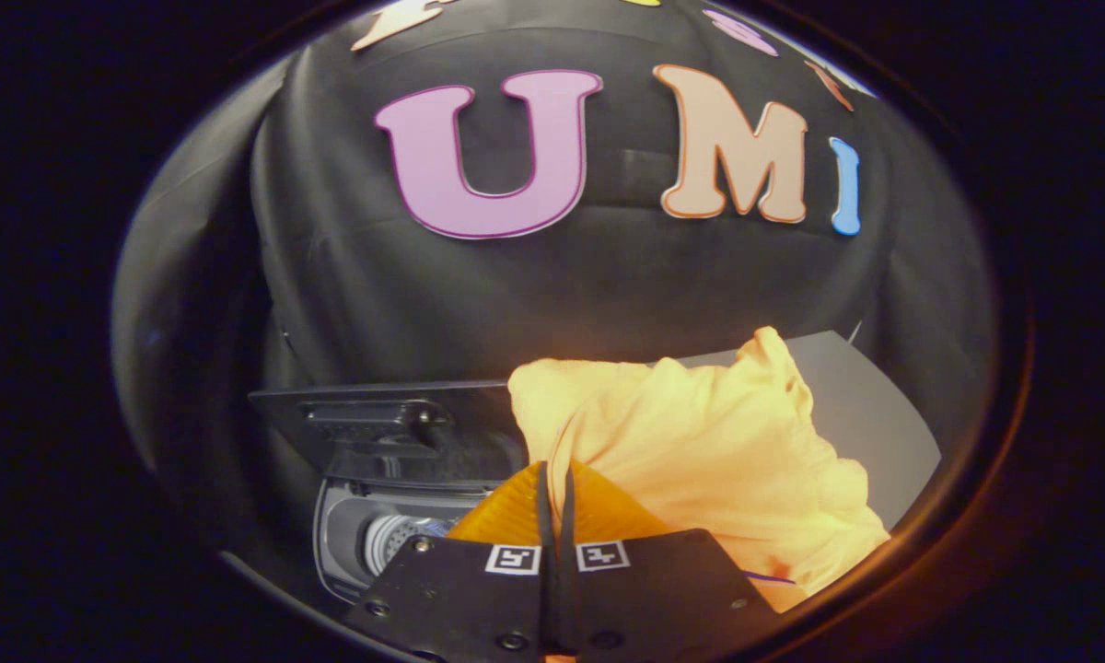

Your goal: Put the clothes into the washing machine and then close the washing machine lid.

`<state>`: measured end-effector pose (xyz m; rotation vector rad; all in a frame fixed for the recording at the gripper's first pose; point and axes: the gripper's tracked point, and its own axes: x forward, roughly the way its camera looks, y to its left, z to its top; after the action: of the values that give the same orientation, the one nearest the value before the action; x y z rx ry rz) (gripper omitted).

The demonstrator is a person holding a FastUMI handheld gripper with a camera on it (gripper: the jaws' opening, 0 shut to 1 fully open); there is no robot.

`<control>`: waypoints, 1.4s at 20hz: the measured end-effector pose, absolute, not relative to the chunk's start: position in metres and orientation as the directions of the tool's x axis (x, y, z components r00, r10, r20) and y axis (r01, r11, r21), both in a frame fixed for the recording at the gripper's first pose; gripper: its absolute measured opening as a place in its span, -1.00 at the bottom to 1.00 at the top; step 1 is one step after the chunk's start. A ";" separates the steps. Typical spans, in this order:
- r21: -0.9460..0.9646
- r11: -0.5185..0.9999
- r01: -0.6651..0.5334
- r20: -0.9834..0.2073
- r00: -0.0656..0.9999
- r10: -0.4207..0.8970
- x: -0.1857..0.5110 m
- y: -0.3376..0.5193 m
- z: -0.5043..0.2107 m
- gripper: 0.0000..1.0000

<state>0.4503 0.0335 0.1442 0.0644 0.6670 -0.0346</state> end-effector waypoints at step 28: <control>0.172 0.962 -0.211 -0.538 0.798 0.271 0.493 0.234 0.091 -0.30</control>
<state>0.4931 0.2342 0.0906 0.1049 0.5926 0.2596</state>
